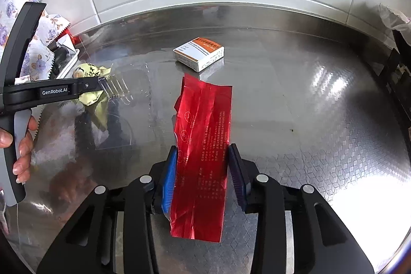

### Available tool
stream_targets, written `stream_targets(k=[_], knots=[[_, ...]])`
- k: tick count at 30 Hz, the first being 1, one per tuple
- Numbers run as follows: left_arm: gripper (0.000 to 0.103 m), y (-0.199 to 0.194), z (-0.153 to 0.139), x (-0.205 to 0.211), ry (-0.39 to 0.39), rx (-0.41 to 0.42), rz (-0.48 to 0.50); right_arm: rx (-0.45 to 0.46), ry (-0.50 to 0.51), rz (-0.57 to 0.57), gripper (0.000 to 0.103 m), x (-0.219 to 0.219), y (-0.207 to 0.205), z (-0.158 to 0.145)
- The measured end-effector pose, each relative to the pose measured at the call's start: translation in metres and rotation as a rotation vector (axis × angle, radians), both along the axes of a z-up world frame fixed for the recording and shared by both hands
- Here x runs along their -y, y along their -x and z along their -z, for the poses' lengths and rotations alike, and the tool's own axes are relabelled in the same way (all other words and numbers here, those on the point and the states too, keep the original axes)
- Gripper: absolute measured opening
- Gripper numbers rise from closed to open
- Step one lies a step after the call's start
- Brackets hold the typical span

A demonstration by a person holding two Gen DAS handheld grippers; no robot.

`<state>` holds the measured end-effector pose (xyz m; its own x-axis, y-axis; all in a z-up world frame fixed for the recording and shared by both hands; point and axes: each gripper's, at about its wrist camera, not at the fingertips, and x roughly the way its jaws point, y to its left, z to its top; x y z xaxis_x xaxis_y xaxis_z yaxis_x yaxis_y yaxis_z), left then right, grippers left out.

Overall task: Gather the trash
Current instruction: 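Carry the packet and wrapper down over the yellow bin and open both tools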

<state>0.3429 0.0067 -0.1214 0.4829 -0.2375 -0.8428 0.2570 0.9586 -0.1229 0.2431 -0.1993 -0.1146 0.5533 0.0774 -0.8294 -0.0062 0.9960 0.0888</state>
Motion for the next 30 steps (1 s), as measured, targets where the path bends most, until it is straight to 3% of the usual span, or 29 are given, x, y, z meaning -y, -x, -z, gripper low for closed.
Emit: stream_targets(k=[9, 19, 30], knots=[[0.043, 0.019, -0.019, -0.005, 0.012, 0.038, -0.014, -0.001, -0.029, -0.007, 0.030, 0.004, 0.007, -0.004], [0.042, 0.055, -0.037, -0.010, 0.068, 0.052, -0.055, 0.020, -0.068, -0.019, 0.027, 0.014, 0.023, -0.019], [0.042, 0.121, -0.049, -0.005, 0.089, 0.057, -0.126, 0.043, -0.099, -0.078, 0.027, 0.031, 0.061, -0.035]])
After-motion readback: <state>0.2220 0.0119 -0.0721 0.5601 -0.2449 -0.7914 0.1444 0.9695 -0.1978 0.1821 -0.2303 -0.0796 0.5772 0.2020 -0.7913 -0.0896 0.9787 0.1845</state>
